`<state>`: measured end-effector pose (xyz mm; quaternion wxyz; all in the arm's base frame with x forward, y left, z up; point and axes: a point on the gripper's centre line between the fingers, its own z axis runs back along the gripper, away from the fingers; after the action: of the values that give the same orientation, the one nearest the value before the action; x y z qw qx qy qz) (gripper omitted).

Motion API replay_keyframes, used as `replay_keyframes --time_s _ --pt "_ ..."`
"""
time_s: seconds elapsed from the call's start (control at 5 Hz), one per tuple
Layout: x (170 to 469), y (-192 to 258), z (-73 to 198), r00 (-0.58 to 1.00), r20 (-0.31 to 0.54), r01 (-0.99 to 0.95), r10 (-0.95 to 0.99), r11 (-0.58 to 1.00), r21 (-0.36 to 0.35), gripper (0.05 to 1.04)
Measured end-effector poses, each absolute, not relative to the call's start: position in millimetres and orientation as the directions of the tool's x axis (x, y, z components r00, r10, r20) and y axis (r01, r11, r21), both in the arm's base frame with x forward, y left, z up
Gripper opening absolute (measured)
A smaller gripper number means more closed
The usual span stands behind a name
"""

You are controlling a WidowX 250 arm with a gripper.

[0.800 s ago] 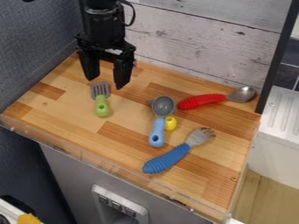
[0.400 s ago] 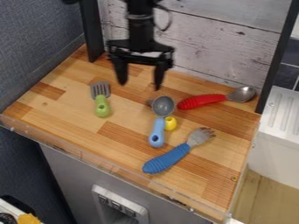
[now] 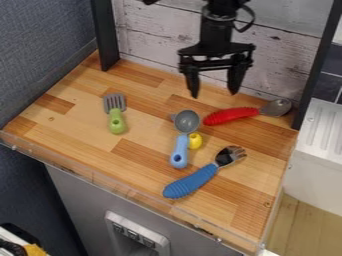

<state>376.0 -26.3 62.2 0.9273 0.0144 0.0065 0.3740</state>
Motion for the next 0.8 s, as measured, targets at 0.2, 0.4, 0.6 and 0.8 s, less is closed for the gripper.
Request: replay_keyframes --time_s 0.2,0.4,0.6,0.8 --pt "386.1 -43.6 62.7 0.566 0.015 -0.824 0.824 0.566 0.018 0.995" --pt "388.7 -57.3 59.9 0.491 0.018 -0.871 0.871 0.491 0.015 0.994" --pt "388.1 -72.3 52.5 0.530 0.002 -0.848 0.848 0.530 0.014 0.995" --pt "386.9 -88.1 52.4 0.644 -0.009 -0.765 0.765 0.644 -0.008 0.994"
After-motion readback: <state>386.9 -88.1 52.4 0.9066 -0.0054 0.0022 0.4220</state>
